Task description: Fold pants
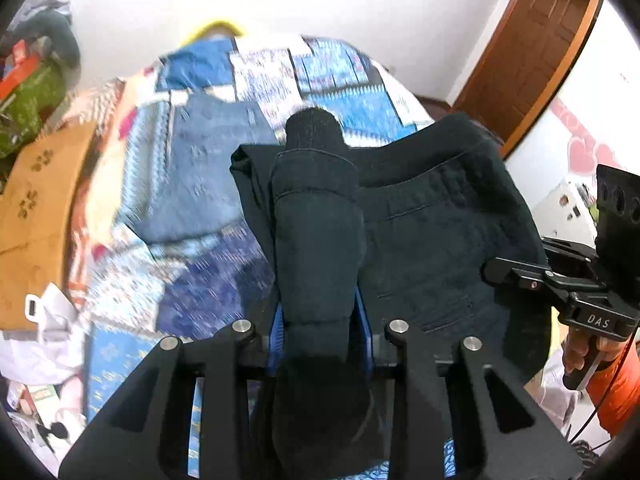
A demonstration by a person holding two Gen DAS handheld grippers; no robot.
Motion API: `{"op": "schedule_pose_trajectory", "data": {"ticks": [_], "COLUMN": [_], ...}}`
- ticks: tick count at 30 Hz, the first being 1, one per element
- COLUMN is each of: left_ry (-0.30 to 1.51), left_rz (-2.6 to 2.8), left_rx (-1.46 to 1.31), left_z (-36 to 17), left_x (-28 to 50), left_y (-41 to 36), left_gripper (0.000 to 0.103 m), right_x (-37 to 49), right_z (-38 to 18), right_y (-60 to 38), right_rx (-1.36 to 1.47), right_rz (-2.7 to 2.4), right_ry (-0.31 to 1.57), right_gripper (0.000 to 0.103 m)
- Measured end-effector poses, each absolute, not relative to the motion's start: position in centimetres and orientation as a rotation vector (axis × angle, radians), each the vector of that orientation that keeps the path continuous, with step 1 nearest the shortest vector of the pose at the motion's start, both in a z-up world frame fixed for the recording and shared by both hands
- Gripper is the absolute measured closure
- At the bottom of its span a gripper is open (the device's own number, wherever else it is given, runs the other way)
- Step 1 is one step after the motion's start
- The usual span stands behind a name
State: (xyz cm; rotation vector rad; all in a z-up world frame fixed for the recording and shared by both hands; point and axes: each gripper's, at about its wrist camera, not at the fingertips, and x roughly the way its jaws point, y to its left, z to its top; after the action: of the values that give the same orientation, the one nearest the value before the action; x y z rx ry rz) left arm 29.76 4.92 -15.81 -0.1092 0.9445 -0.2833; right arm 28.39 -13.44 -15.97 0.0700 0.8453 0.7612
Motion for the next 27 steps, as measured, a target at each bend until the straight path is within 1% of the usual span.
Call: {"op": "schedule_pose_trajectory", "data": {"ticks": [6, 13, 20, 27], "left_ry": [0.83, 0.762, 0.757, 0.785], "left_rz": [-0.23, -0.166, -0.107, -0.071], "left_rx": [-0.109, -0.105, -0.152, -0.19], "left_z": [-11.6, -9.6, -10.6, -13.9], "left_x": [31.1, 34.8, 40.4, 45.4], "left_y": [7.8, 11.0, 14.6, 17.3], "left_gripper": [0.073, 0.073, 0.073, 0.073], "right_x": [31.0, 35.0, 39.4, 43.8], "right_z": [-13.0, -11.4, -11.7, -14.1], "right_y": [-11.1, -7.9, -4.1, -1.2], "right_rx": [0.061, 0.046, 0.019, 0.014], "right_rz": [0.787, 0.801, 0.781, 0.772], "right_ry": [0.751, 0.697, 0.678, 0.7], "right_gripper": [0.082, 0.082, 0.082, 0.082]}}
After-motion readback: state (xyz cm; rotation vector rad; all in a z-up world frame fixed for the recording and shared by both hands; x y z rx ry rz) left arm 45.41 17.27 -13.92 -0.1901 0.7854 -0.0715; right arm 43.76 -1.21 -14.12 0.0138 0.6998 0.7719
